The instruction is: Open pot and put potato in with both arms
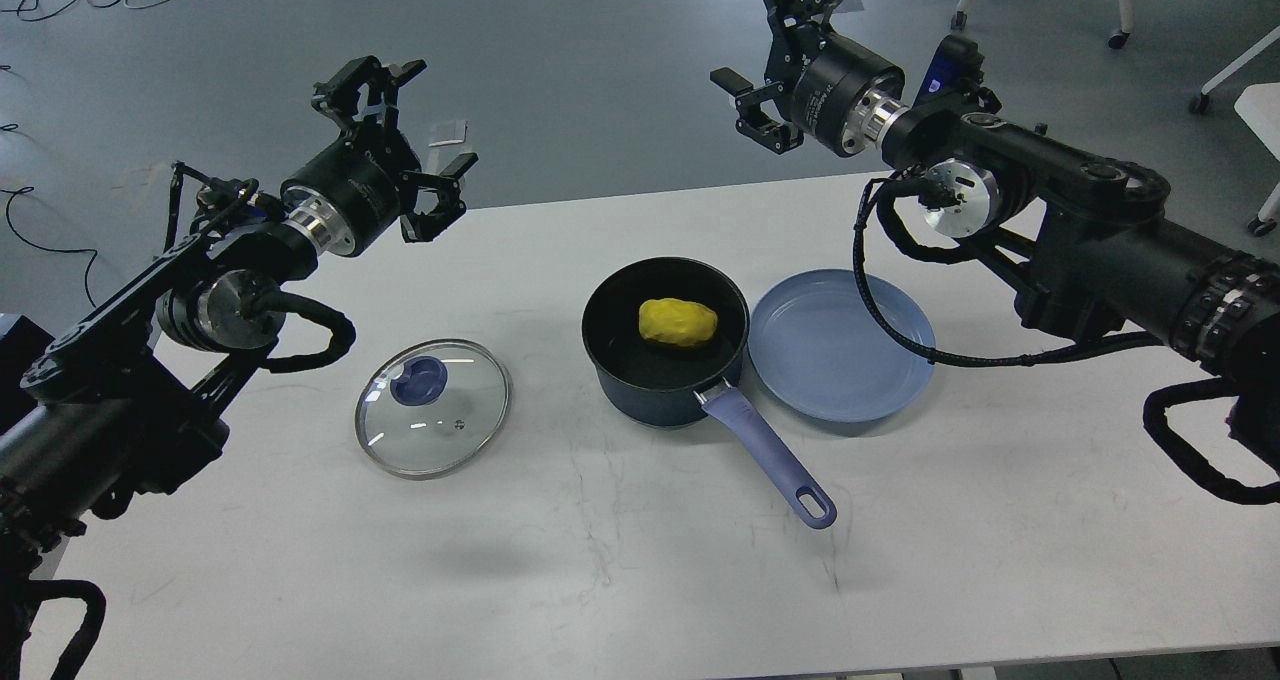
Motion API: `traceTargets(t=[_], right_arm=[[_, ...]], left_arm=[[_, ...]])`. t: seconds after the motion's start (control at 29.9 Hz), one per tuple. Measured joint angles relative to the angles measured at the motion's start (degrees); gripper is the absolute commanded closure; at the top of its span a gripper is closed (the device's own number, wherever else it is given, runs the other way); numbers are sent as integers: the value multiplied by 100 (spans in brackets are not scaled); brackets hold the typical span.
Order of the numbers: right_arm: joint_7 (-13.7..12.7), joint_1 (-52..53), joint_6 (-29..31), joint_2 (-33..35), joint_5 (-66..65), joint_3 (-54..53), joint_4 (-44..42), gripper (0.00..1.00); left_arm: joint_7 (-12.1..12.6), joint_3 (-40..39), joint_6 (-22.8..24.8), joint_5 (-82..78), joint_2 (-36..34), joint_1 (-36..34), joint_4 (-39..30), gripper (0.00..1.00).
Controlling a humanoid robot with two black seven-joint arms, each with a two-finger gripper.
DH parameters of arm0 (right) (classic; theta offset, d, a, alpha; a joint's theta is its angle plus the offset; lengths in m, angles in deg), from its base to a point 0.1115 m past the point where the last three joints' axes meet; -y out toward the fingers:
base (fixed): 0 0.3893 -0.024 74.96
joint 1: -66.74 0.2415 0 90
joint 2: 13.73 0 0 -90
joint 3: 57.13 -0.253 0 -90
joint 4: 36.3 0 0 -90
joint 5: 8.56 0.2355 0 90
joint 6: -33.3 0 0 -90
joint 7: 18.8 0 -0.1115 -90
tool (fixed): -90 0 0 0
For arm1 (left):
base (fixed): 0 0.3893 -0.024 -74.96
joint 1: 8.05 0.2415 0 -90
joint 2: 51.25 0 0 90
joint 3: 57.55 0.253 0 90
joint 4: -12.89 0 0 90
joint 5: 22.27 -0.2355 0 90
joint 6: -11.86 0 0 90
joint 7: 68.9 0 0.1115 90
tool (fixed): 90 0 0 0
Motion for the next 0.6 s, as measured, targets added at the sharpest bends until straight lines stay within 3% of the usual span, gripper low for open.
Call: traceTargets(t=[0.6], right_arm=[[-105,-134,-203,-21,327,-32,96,0]], left_arm=[[-17,-9,0,-1,4,25,-42,2]])
